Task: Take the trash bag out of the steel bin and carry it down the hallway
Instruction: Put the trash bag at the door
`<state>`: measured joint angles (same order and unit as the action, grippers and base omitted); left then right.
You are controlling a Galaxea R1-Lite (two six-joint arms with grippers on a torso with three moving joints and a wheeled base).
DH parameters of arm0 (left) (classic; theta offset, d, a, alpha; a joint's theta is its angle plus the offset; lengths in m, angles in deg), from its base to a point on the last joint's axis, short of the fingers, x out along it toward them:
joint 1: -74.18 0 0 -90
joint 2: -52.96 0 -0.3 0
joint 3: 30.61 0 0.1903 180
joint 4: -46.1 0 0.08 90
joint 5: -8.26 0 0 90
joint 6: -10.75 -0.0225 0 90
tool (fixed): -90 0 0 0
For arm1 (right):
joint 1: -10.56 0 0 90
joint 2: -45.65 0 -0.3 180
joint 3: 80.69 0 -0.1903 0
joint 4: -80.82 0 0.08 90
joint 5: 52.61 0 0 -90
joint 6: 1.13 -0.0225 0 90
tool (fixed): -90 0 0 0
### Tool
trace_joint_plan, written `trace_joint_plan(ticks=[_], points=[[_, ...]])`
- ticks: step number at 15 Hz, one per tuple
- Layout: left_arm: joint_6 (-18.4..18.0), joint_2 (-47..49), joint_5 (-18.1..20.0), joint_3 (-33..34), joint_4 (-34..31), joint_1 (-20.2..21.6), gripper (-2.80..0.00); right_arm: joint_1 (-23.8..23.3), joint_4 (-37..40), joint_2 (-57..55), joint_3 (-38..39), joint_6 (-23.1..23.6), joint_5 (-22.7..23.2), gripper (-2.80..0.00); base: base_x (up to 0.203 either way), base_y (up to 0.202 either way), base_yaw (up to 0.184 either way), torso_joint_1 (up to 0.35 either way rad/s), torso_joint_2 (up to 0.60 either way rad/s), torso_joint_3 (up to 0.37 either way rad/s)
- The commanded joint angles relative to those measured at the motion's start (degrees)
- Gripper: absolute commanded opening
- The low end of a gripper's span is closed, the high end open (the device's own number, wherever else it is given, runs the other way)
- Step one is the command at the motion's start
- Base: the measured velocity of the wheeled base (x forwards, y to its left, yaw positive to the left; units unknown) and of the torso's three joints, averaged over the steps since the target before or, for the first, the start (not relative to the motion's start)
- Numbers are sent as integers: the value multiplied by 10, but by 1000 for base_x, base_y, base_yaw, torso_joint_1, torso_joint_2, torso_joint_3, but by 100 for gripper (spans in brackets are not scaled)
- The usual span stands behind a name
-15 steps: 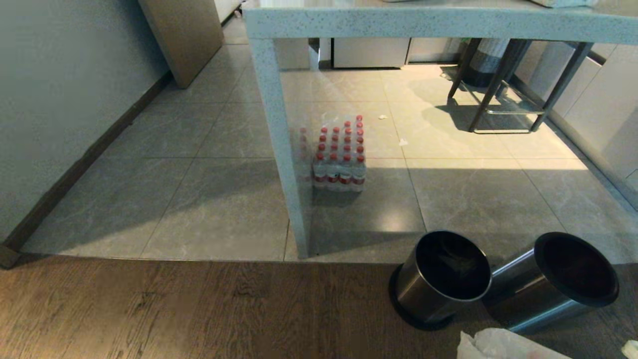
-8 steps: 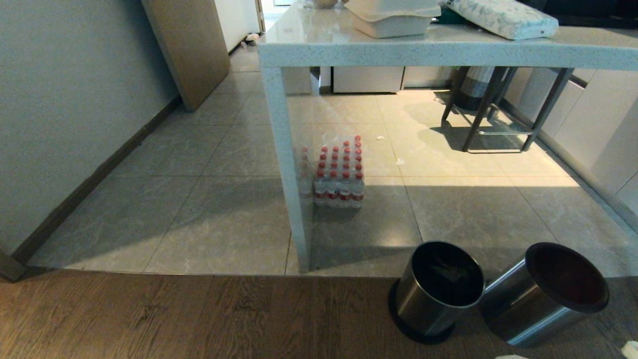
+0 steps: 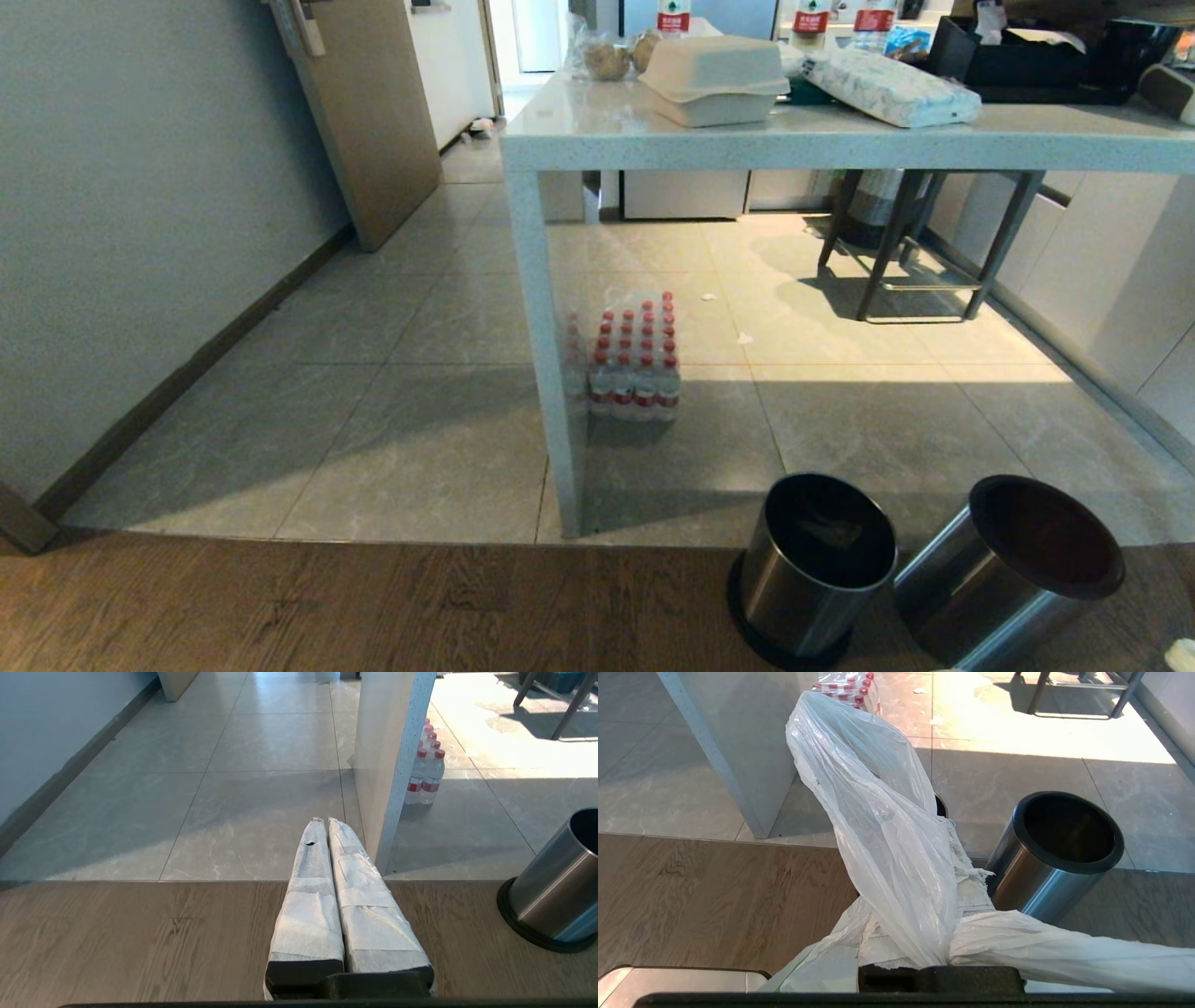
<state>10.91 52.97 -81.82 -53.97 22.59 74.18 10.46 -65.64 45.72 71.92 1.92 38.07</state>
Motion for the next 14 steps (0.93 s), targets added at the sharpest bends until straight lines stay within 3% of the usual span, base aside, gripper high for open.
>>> trace_joint_plan(ticks=[1, 8, 14], points=[[0, 0, 0, 0, 0, 0, -280, 0, 0, -2, 0, 0, 0, -280, 0, 0, 0, 2, 5, 49], [1, 0, 0, 0, 0, 0, -280, 0, 0, -2, 0, 0, 0, -280, 1, 10, 0, 0, 0, 6], [1, 0, 0, 0, 0, 0, -280, 0, 0, -2, 0, 0, 0, -280, 1, 179, 0, 0, 4, 3]])
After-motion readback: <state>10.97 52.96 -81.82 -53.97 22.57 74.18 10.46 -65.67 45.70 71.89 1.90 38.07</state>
